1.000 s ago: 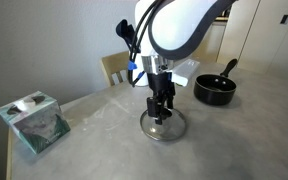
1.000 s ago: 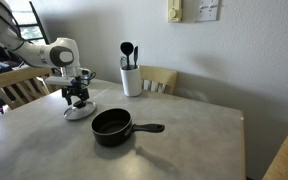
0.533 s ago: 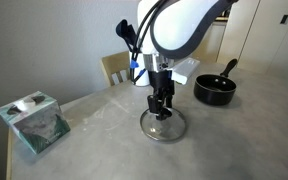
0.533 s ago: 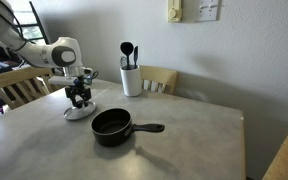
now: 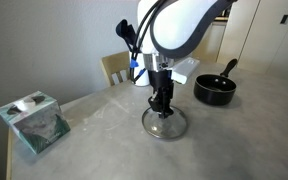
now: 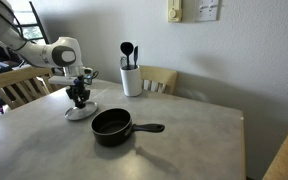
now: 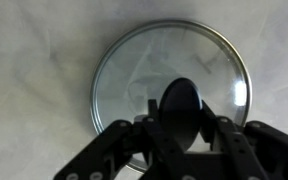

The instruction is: Pick the lid on the table and put it on the pot

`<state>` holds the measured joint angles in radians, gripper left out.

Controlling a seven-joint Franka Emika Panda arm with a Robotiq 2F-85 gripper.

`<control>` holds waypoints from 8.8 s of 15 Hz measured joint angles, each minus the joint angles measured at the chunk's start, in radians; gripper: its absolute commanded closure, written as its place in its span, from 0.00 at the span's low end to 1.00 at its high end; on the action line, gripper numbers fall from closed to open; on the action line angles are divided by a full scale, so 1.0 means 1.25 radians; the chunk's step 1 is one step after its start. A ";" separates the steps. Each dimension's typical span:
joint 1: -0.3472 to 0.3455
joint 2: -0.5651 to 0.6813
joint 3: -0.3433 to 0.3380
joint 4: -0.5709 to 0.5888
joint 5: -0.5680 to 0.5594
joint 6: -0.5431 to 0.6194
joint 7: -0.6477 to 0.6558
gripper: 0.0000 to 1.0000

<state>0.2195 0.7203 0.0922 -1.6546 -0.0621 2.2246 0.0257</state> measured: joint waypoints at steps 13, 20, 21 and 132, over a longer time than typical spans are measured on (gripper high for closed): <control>0.004 -0.034 -0.015 0.118 -0.005 -0.201 0.038 0.85; -0.065 -0.056 -0.061 0.132 -0.005 -0.204 0.035 0.85; -0.076 -0.059 -0.067 0.133 -0.005 -0.204 0.029 0.85; -0.254 -0.231 -0.077 -0.216 -0.100 0.032 -0.781 0.85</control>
<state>-0.0979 0.4322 -0.0047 -1.9250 -0.1876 2.2651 -0.9503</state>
